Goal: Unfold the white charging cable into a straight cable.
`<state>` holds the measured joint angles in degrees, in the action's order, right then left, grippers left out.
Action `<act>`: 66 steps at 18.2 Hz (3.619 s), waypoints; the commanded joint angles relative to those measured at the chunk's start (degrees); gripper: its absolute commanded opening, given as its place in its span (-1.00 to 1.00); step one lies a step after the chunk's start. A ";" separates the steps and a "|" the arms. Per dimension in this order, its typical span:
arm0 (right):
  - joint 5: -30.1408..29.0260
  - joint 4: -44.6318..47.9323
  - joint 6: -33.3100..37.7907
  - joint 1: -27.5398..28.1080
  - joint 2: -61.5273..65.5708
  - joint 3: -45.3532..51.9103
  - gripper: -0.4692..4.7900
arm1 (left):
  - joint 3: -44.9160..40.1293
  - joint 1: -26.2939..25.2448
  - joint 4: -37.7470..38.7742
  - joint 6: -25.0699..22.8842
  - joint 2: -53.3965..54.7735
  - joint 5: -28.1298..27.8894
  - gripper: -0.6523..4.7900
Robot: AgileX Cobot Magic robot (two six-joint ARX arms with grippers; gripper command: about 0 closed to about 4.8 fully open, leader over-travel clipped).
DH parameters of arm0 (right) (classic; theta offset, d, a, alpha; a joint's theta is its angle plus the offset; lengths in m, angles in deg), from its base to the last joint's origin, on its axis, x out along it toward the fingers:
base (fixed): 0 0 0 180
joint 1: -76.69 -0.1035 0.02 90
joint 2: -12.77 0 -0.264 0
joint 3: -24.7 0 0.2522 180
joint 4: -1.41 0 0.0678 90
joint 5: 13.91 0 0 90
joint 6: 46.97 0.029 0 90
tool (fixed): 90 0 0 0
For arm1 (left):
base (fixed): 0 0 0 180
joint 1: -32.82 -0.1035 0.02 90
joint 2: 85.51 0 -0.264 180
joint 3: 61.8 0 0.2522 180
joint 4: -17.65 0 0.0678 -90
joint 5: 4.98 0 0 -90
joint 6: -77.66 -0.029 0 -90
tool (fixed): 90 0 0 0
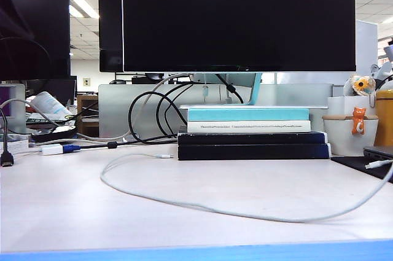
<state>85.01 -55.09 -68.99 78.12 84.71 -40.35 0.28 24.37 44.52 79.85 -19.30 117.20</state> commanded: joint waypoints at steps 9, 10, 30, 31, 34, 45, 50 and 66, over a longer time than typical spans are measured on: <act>-4.57 7.93 3.89 -1.33 2.47 -9.81 1.00 | 0.17 14.80 -5.88 -2.95 -0.61 17.25 1.00; -4.90 9.16 4.79 -1.60 3.26 -11.76 1.00 | 0.15 18.78 -7.37 -2.97 -0.48 14.23 1.00; -13.59 16.46 19.02 -17.53 4.37 -19.06 1.00 | 0.33 49.29 -39.06 6.93 11.98 2.19 1.00; -13.66 16.98 19.10 -17.57 4.48 -19.06 1.00 | 0.63 49.51 -39.17 7.10 12.50 2.62 1.00; -16.79 17.75 21.20 -18.25 4.72 -19.06 1.00 | 0.90 50.07 -43.65 8.39 13.46 2.43 1.00; -25.42 22.18 25.59 -23.41 4.94 -19.06 1.00 | 5.14 50.01 -44.41 7.23 21.24 -0.37 -0.43; -8.90 10.10 11.91 -23.39 5.20 -18.80 1.00 | 5.14 49.20 -43.65 5.25 21.24 -6.16 -0.44; -23.23 -7.32 16.37 -0.24 -0.35 -16.74 1.00 | 5.09 26.73 -0.42 -3.37 0.77 -24.50 0.99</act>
<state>62.11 -61.89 -52.18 77.42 84.89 -57.62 5.28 52.83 39.93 78.32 -17.77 92.63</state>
